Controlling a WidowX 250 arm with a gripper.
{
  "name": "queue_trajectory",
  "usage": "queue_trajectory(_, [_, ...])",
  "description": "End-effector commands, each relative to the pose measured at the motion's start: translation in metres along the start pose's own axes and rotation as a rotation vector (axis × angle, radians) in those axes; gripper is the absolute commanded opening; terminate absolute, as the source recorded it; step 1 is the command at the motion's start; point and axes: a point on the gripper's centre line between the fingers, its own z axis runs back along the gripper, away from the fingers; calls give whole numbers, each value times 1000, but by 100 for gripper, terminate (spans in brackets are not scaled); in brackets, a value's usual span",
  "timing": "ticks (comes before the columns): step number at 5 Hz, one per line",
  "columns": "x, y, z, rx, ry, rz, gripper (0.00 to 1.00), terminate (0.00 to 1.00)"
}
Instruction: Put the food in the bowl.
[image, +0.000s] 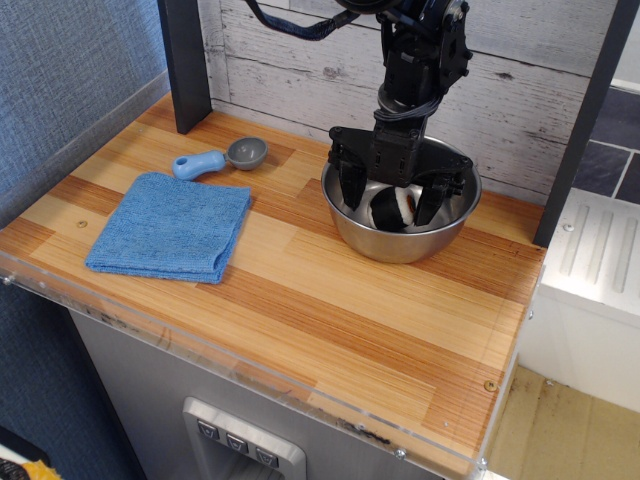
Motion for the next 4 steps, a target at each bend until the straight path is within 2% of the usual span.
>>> queue_trajectory(1, [-6,-6,37,15,56,11,100,0])
queue_trajectory(3, [-16,-11,78,65,123,15,100,0])
queue_trajectory(4, [-11,-16,98,81,154,18,100,0])
